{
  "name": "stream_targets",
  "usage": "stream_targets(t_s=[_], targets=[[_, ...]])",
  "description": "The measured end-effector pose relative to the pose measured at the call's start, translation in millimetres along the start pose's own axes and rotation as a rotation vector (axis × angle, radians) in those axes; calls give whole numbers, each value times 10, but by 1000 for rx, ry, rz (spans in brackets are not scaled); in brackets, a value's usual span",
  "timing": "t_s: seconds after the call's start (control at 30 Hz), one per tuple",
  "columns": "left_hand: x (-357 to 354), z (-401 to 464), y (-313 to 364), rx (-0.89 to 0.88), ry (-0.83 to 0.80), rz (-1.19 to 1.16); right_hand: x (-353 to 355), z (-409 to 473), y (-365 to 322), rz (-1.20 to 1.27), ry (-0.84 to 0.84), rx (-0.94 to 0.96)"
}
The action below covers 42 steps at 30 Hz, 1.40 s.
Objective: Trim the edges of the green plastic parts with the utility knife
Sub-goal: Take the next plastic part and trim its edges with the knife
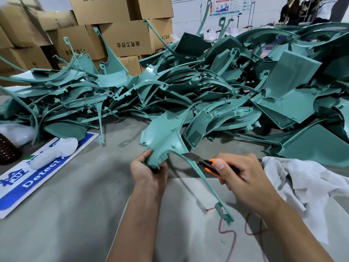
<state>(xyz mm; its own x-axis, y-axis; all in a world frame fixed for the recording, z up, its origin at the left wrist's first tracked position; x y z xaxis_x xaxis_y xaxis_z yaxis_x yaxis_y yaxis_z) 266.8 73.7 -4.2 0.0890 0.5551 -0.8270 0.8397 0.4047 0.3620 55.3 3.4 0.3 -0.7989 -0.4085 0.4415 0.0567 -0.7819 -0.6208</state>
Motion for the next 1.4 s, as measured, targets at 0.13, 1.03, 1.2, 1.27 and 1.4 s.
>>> stream_targets(t_s=[0.13,1.03,1.2,1.27,1.4], targets=[[22,12,40,9,-11,-28,5,-21,3,43,-8,-28],[-39,-150,-136,83,-96,168,-69,-6,146,-21,74,-202],[-71,-153,-145,113,-200,128,-97,-3,211,-82,90,-271],[-116,-215,-193,185,-338,86,-71,1,255,-112,122,-307],[-130,-319,-445,100,-488,433,-82,-8,261,-144,119,-331]])
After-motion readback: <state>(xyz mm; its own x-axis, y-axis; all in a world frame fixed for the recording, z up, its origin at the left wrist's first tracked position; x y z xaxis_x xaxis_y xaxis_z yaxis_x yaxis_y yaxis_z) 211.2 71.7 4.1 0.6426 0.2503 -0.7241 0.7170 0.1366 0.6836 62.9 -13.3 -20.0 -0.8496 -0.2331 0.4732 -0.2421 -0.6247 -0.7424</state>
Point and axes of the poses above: each hand's wrist, its own z-axis towards the middle knuckle, its own x-axis out of the back of the hand, y = z × x, the point moved 1 cm from there along z, towards the middle knuckle, and after that the axes turned 4 degrees about x, right-handed, at the moved point
